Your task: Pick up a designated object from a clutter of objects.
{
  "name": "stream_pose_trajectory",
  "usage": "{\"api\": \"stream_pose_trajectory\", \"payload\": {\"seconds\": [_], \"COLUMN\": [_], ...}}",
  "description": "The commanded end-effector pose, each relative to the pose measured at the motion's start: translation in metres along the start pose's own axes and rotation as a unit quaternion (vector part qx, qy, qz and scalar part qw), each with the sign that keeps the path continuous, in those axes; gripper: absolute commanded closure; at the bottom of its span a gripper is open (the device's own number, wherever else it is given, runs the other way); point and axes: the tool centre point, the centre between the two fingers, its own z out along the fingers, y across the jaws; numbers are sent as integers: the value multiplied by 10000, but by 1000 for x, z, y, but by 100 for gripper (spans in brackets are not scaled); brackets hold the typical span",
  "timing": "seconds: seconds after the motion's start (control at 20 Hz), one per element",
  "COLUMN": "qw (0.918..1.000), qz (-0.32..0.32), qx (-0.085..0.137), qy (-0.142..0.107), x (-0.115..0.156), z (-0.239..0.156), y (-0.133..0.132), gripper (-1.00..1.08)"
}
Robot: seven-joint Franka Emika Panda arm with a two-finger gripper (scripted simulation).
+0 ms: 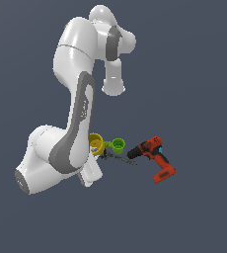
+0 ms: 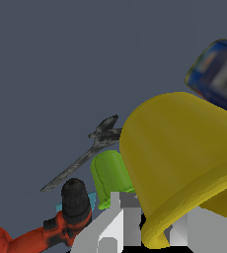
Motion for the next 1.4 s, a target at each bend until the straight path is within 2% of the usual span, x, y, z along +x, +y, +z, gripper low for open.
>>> {"api": "stream_pose_trajectory", "payload": {"seconds": [0.0, 0.3, 0.6, 0.95, 1.35], "qw": [9996, 9925, 9738, 9409, 8926], "qz": [-252, -1057, -1969, -2931, -3904], "qx": [120, 484, 896, 1333, 1779], "qy": [97, 382, 705, 1046, 1386], "x": [-8, -33, -63, -94, -125], "z": [-15, -58, -105, -152, -196], "y": [0, 4, 18, 44, 82], "gripper": [108, 108, 108, 108, 108]}}
